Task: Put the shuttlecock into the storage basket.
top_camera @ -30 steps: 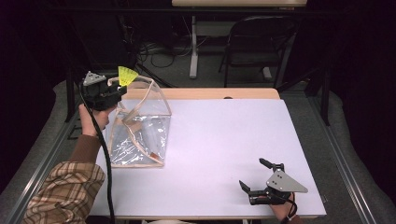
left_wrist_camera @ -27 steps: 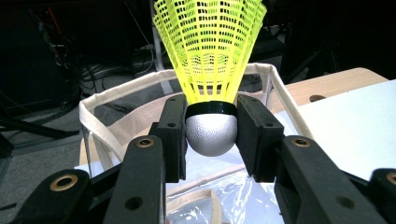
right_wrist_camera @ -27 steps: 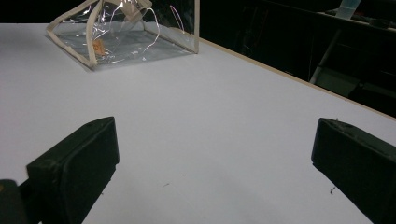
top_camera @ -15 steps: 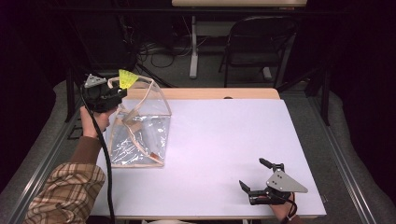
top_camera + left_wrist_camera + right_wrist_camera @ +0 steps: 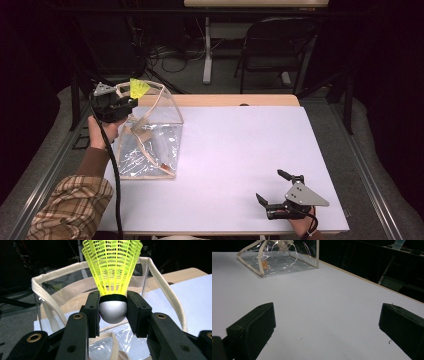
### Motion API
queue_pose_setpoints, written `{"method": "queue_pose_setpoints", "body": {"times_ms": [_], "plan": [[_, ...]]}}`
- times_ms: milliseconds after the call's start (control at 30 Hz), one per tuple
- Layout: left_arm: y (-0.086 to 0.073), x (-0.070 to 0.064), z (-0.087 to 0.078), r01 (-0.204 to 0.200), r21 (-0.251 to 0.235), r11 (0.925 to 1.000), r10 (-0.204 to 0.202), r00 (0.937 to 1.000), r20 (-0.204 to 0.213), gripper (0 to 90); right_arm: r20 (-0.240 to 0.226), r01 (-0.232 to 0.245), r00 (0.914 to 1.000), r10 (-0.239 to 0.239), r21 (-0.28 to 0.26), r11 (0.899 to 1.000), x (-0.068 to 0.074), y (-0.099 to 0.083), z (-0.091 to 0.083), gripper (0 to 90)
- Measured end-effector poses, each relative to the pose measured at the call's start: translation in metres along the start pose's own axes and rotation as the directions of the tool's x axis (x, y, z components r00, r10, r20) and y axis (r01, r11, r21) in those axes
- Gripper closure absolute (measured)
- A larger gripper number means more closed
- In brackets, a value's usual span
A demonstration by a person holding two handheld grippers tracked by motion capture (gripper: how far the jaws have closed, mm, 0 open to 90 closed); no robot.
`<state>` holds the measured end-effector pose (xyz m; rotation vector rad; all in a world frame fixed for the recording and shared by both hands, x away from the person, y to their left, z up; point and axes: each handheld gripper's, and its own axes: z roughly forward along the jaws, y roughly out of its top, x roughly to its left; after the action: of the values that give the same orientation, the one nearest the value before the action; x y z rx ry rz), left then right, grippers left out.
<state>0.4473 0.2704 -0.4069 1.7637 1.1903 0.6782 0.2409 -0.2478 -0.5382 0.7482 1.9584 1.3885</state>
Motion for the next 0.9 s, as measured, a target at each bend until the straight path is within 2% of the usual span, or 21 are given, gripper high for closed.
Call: {"method": "queue_pose_setpoints", "body": {"times_ms": [133, 333, 567, 900], "plan": [[-0.002, -0.001, 0.004, -0.009, 0.014, 0.9999, 0.009, 0.9999, 0.007, 64.7, 0.000, -0.002, 1.0000, 0.002, -0.001, 1.000, 0.000, 0.000, 0.000, 0.4], [-0.006, 0.003, 0.011, 0.011, 0.033, 0.9994, -0.012, 0.9995, 0.028, 64.7, 0.000, -0.001, 1.0000, 0.001, -0.001, 1.000, 0.000, 0.000, -0.001, 0.4], [-0.006, 0.003, 0.017, -0.007, 0.072, 0.9974, 0.004, 0.9990, 0.045, 64.7, -0.001, 0.000, 1.0000, 0.000, -0.001, 1.000, 0.000, 0.000, 0.000, 0.4], [-0.007, 0.002, 0.026, -0.024, 0.100, 0.9947, 0.017, 0.9975, 0.069, 64.6, -0.002, -0.001, 1.0000, 0.001, 0.001, 1.000, -0.001, -0.001, 0.000, 0.4]]}}
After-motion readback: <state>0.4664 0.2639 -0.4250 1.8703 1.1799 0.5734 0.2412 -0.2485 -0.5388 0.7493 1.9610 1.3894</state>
